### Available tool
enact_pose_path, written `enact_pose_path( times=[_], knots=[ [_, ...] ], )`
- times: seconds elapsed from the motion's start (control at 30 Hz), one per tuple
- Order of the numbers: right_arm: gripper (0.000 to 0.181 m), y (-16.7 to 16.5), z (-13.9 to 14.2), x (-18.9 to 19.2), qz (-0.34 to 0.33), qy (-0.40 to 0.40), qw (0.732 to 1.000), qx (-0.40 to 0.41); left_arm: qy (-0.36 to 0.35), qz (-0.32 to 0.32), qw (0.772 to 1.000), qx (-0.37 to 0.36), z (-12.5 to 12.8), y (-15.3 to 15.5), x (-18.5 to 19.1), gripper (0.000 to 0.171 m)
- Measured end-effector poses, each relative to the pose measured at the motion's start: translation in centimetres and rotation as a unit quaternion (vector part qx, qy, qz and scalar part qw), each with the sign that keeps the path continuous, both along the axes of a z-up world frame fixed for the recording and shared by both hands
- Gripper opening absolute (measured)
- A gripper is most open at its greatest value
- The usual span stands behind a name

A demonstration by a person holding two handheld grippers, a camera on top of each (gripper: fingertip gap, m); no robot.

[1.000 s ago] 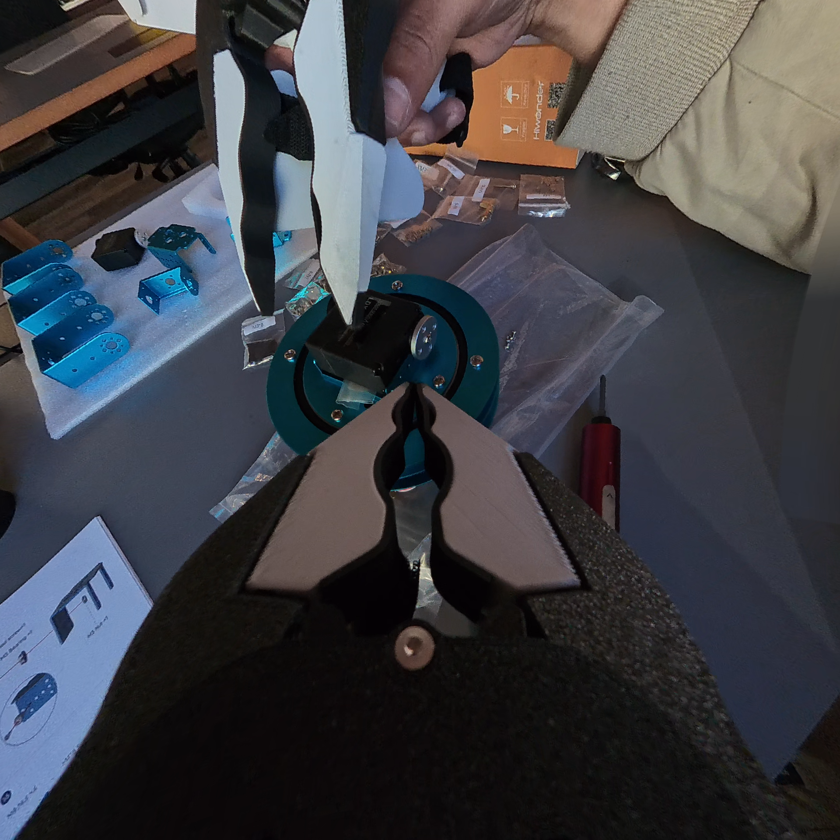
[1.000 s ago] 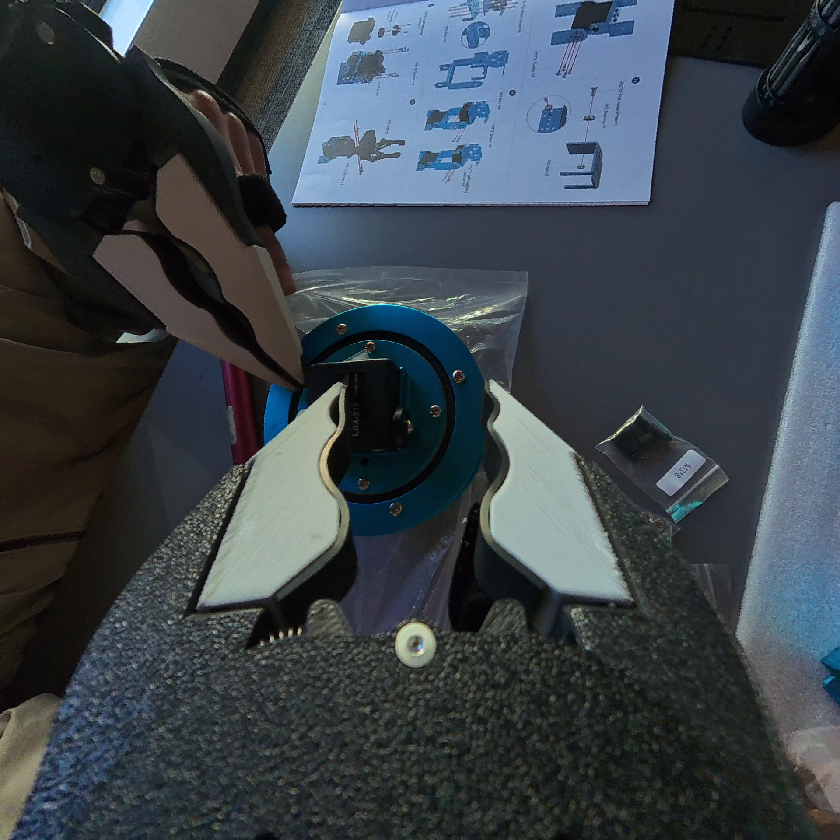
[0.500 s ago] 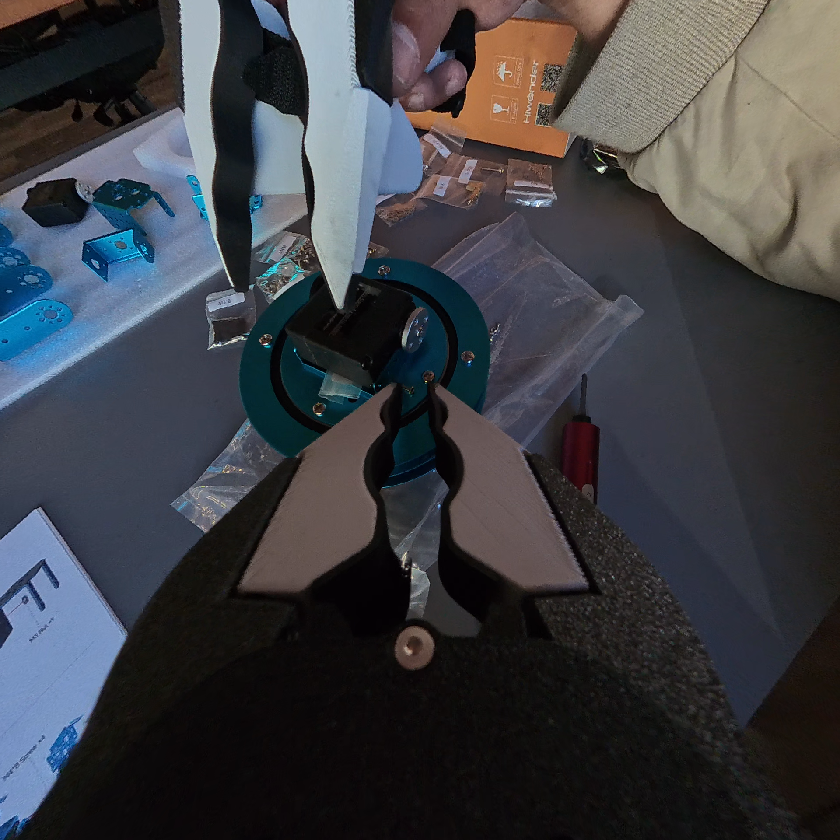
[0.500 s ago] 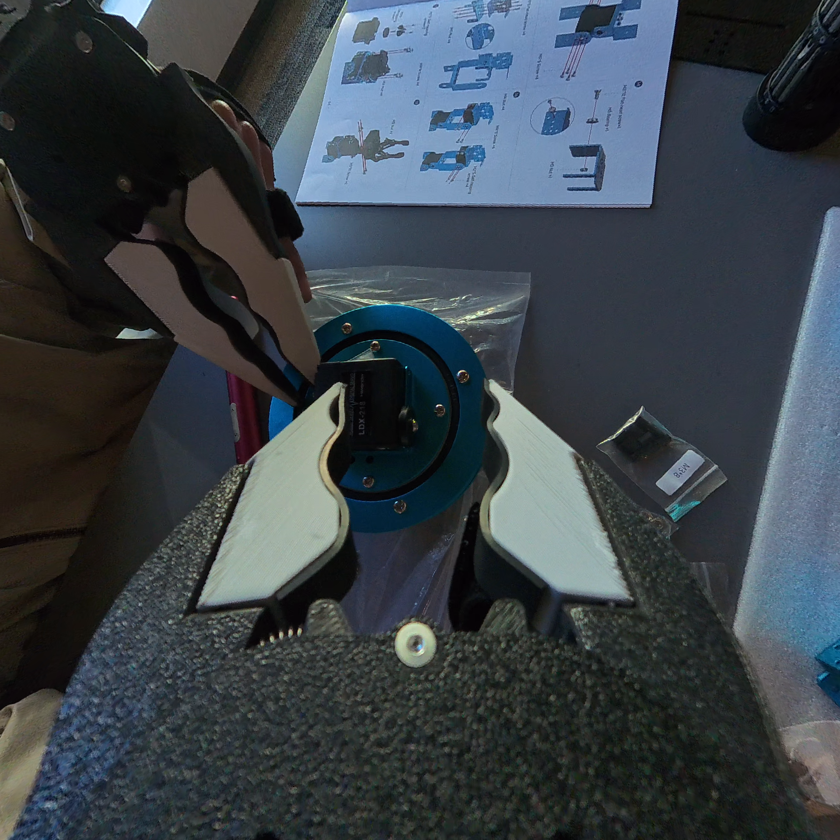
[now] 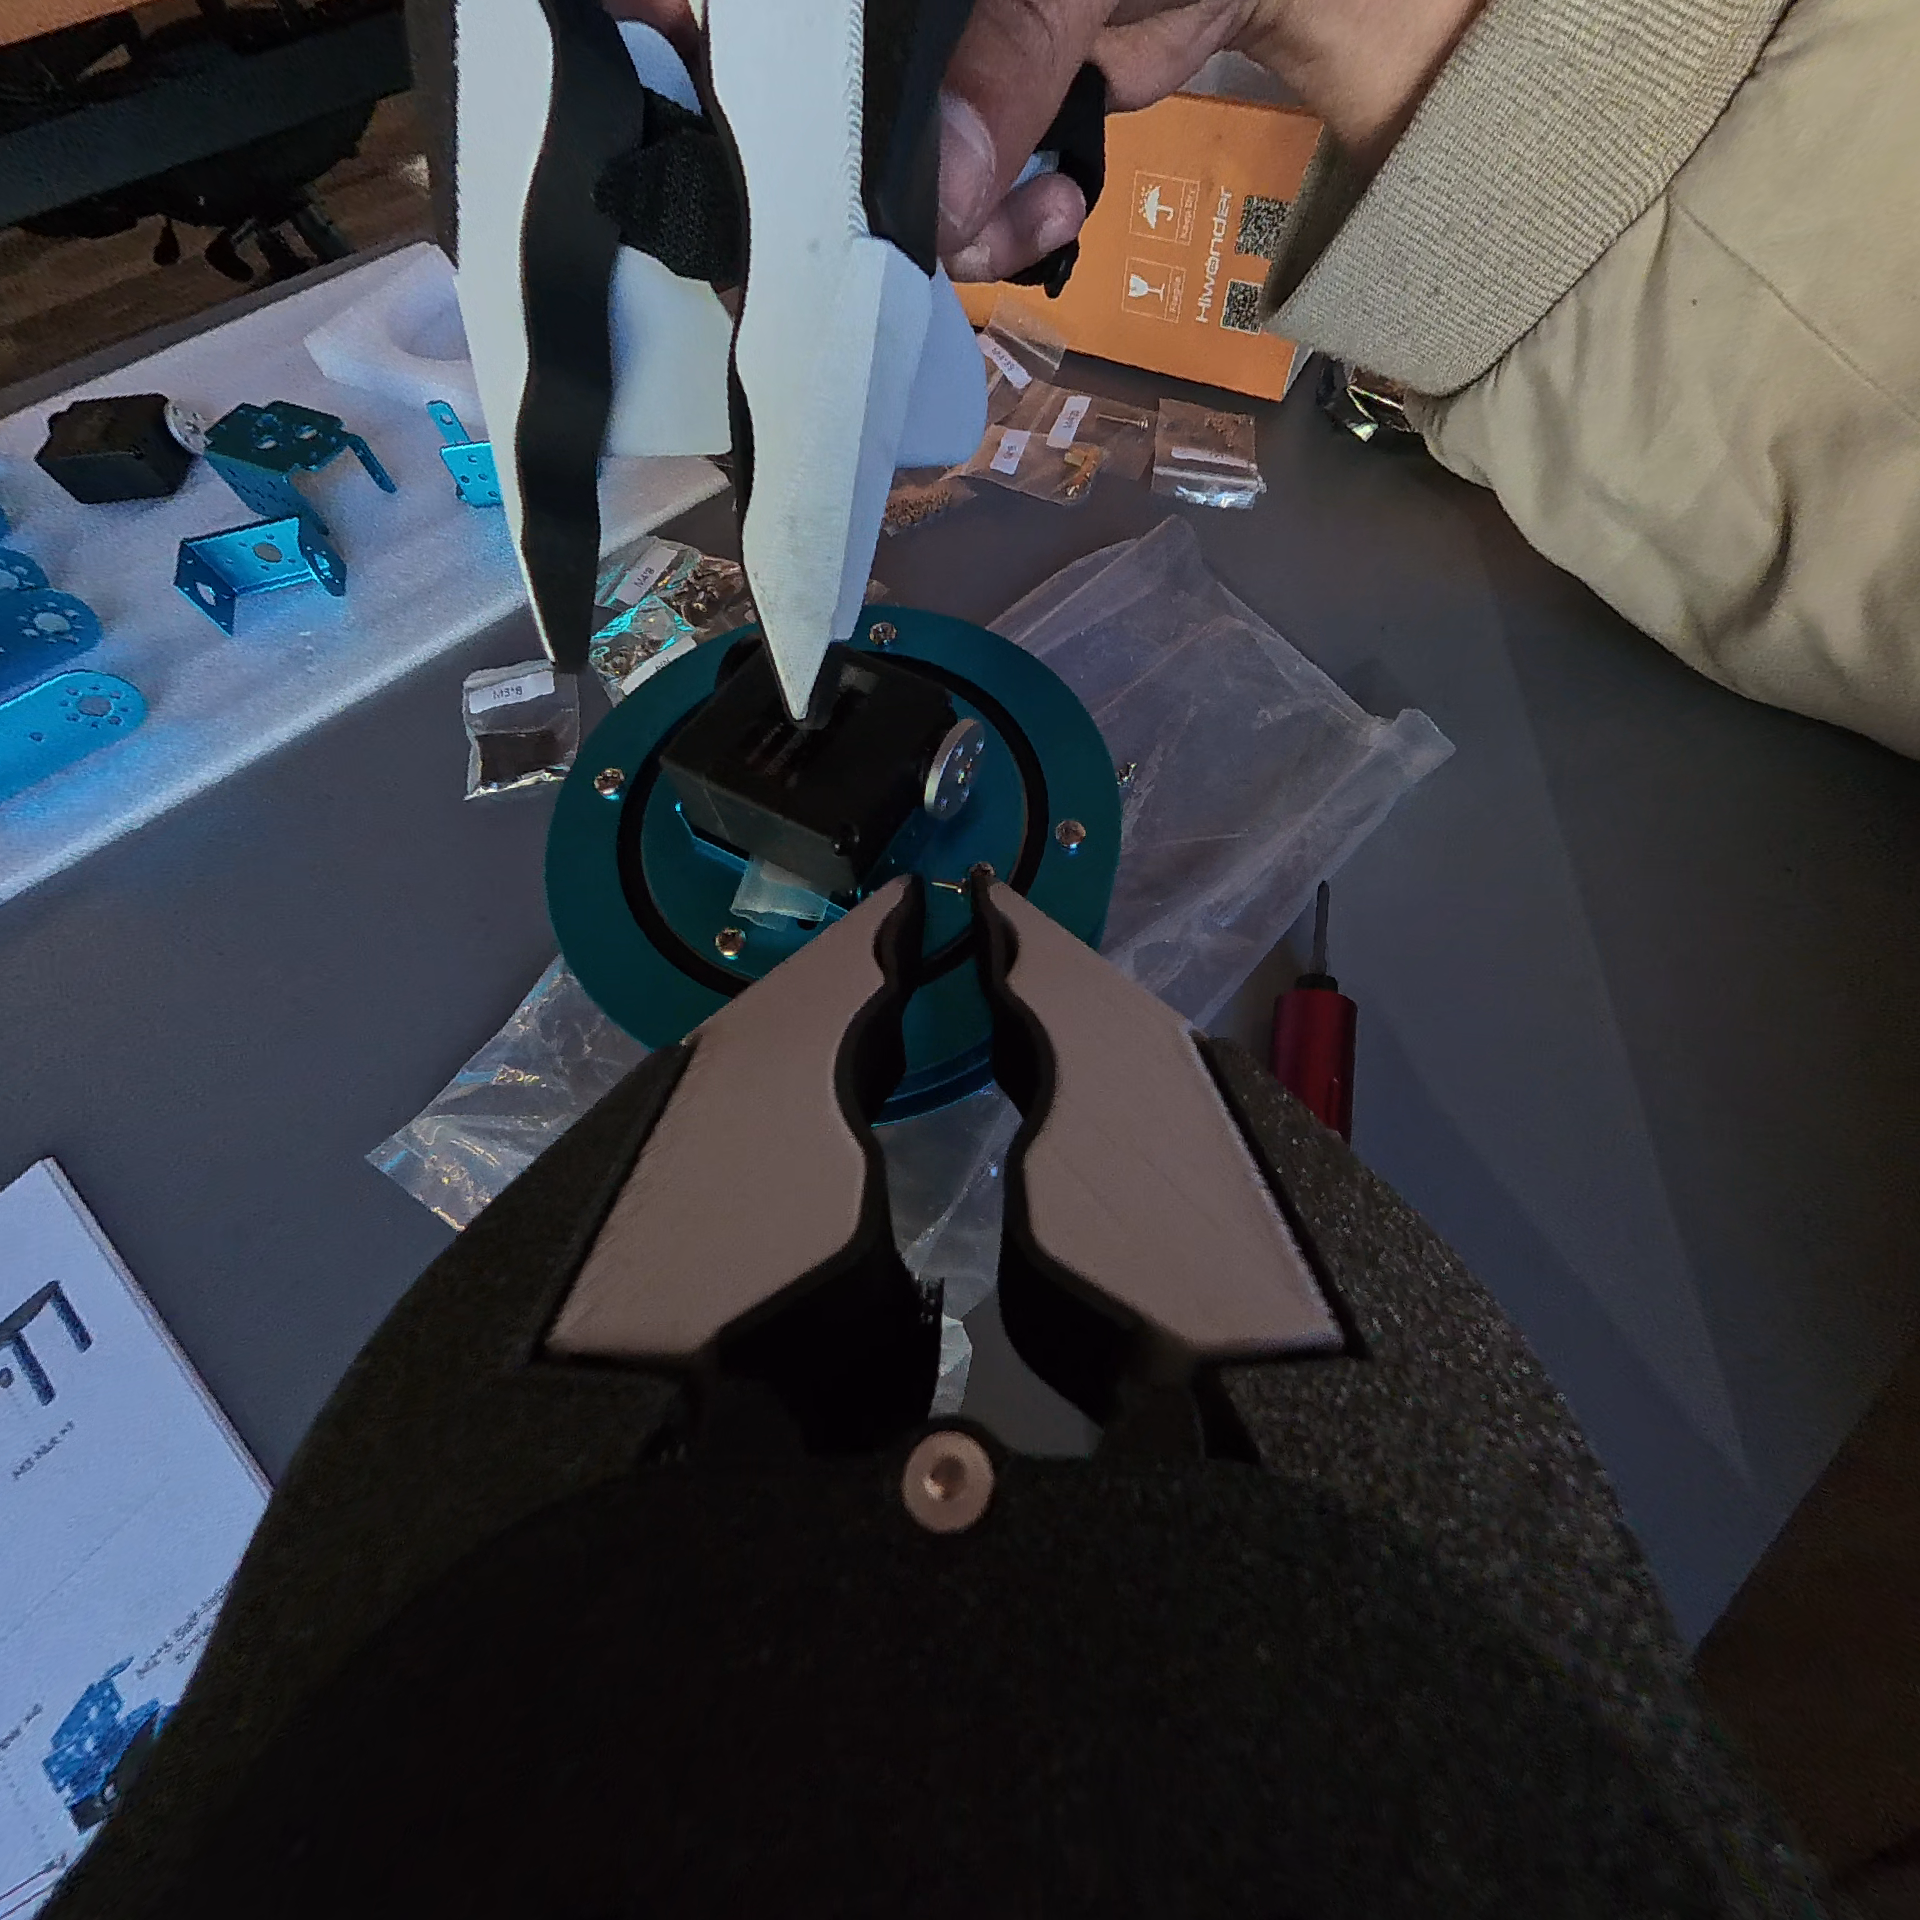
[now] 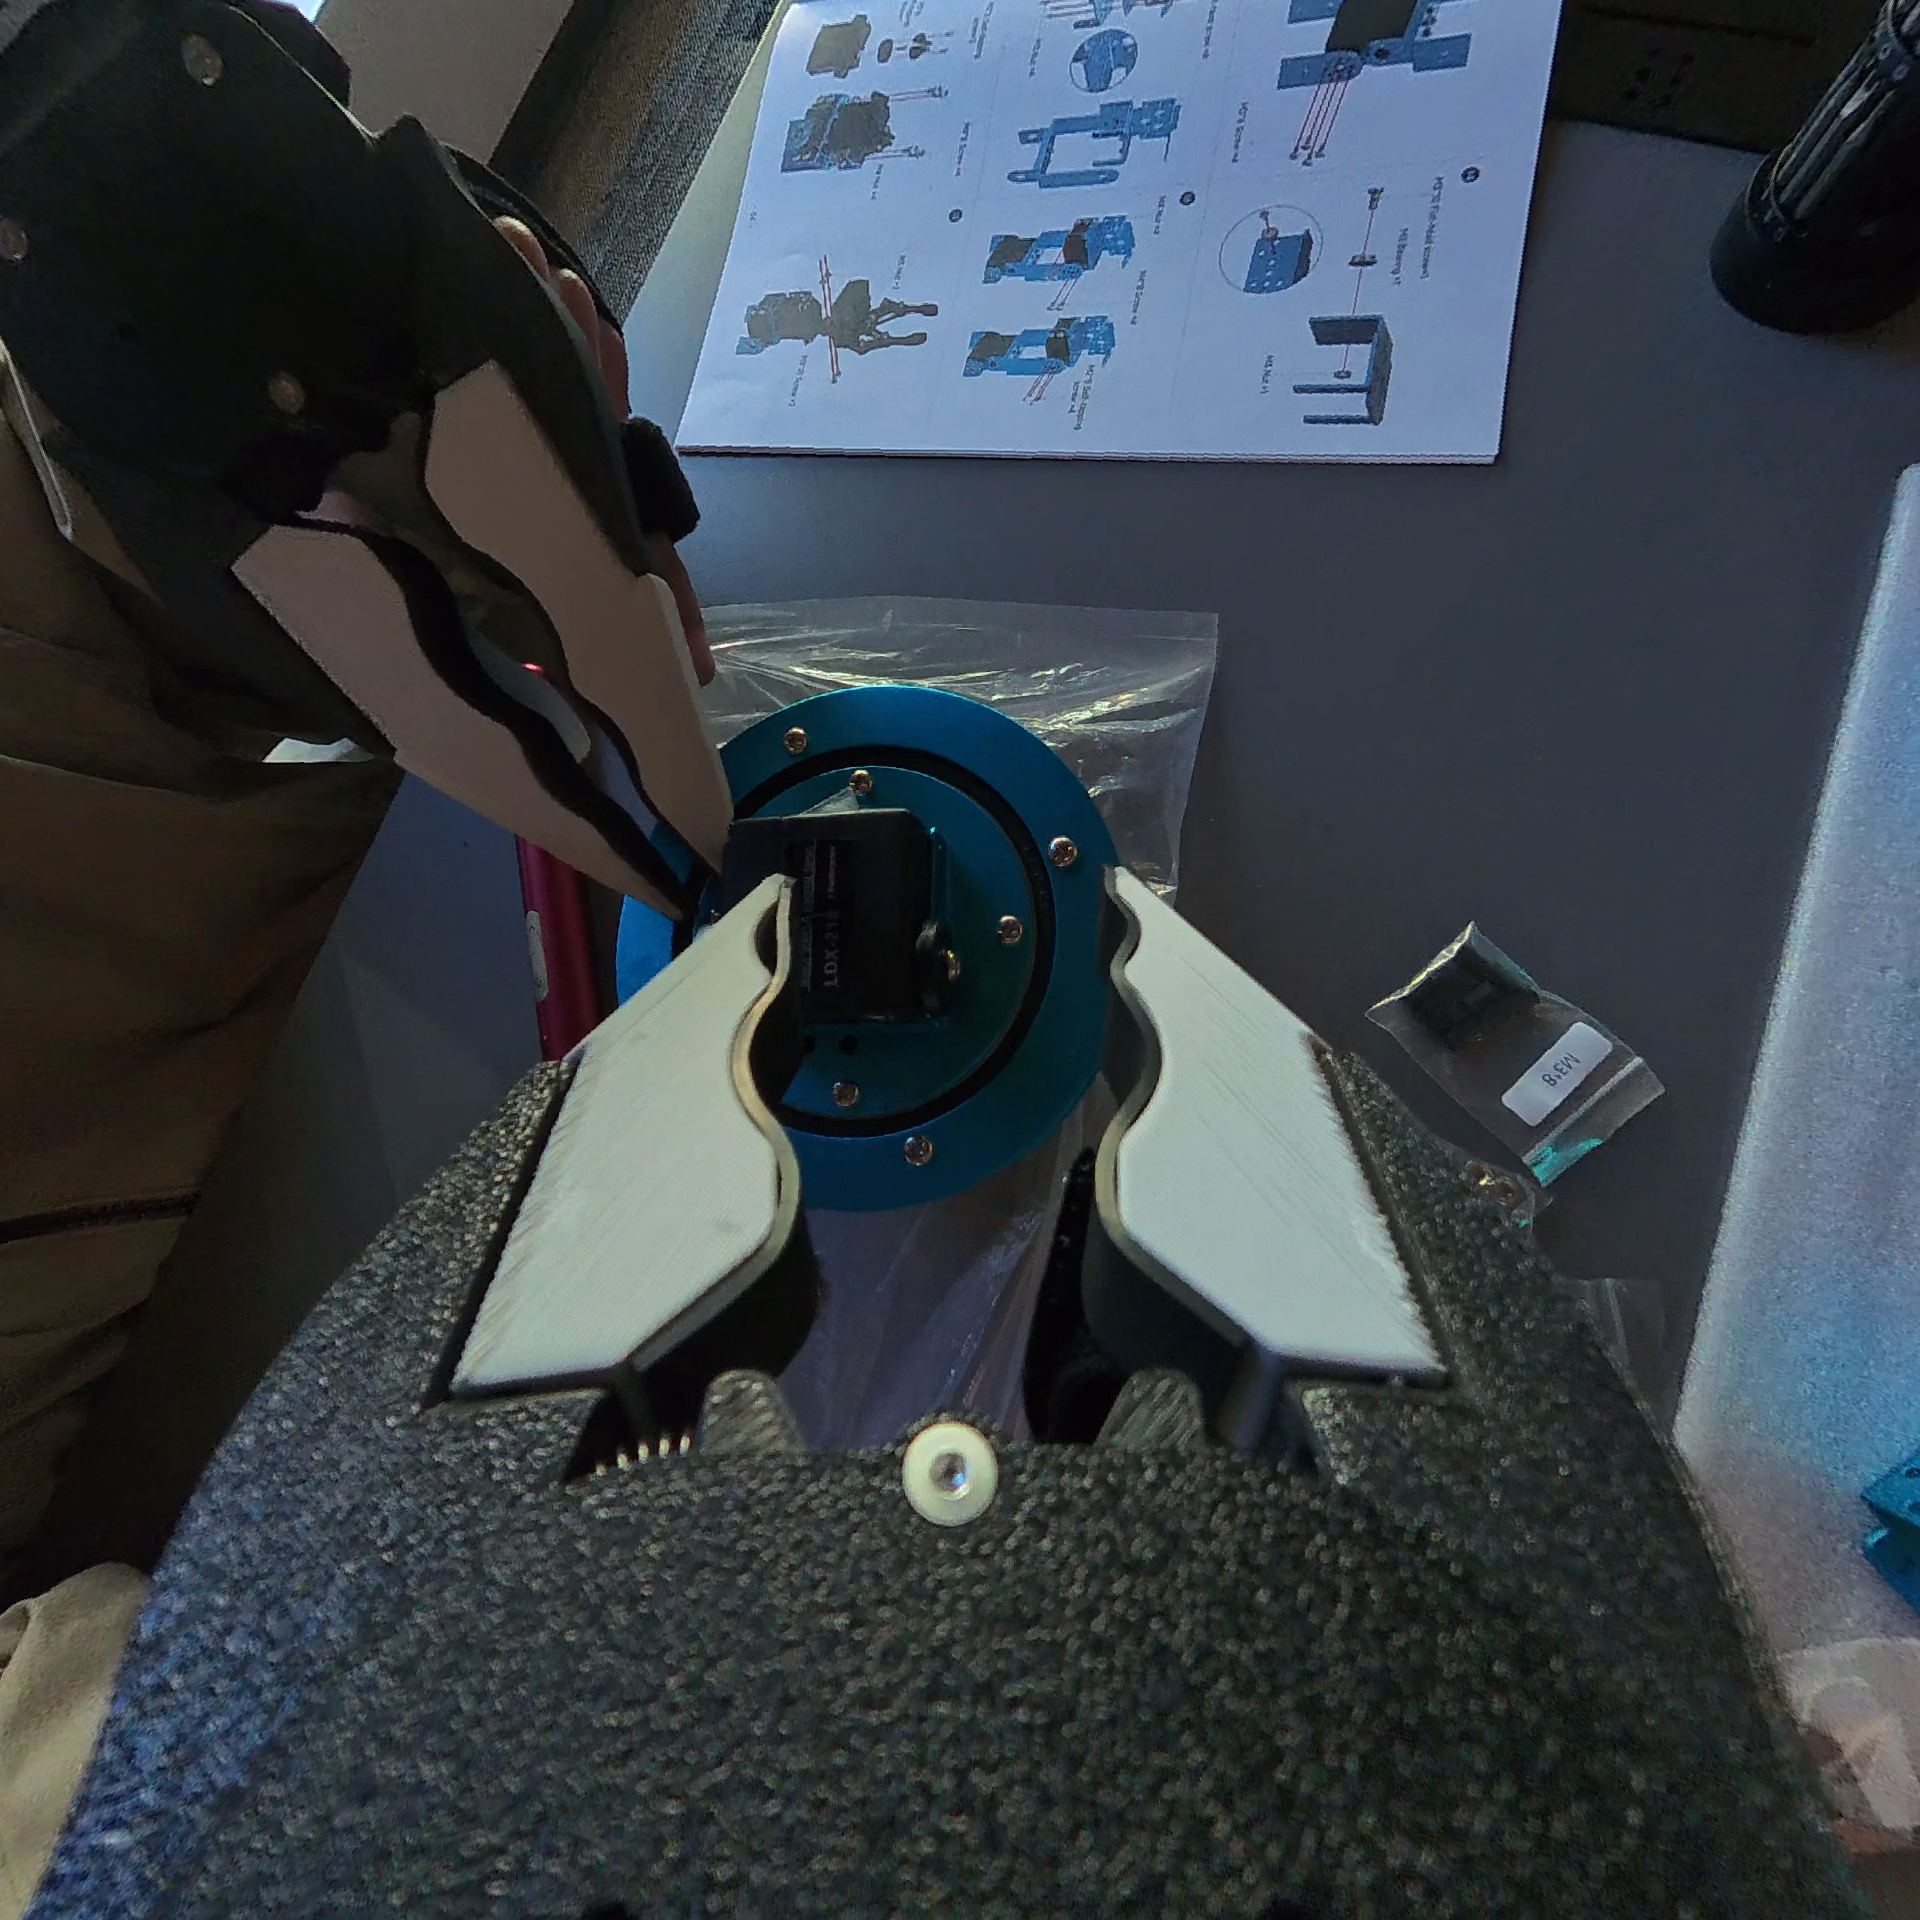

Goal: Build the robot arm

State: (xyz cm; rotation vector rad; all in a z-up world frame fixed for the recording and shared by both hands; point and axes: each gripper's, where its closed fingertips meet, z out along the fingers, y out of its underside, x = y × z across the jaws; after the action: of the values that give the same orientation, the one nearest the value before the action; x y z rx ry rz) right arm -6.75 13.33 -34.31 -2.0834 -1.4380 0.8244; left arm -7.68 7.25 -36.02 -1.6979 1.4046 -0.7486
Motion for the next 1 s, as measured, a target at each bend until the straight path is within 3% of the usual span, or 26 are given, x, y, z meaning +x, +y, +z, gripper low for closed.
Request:
enact_pose_path(
  times=[1.0],
  knots=[
    [0.054,-0.38,0.13,0.03,0.008,0.003,1.0,-0.003,-0.024,-0.014,0.999,-0.041,0.03,0.07,-0.09,0.001]
  ],
)
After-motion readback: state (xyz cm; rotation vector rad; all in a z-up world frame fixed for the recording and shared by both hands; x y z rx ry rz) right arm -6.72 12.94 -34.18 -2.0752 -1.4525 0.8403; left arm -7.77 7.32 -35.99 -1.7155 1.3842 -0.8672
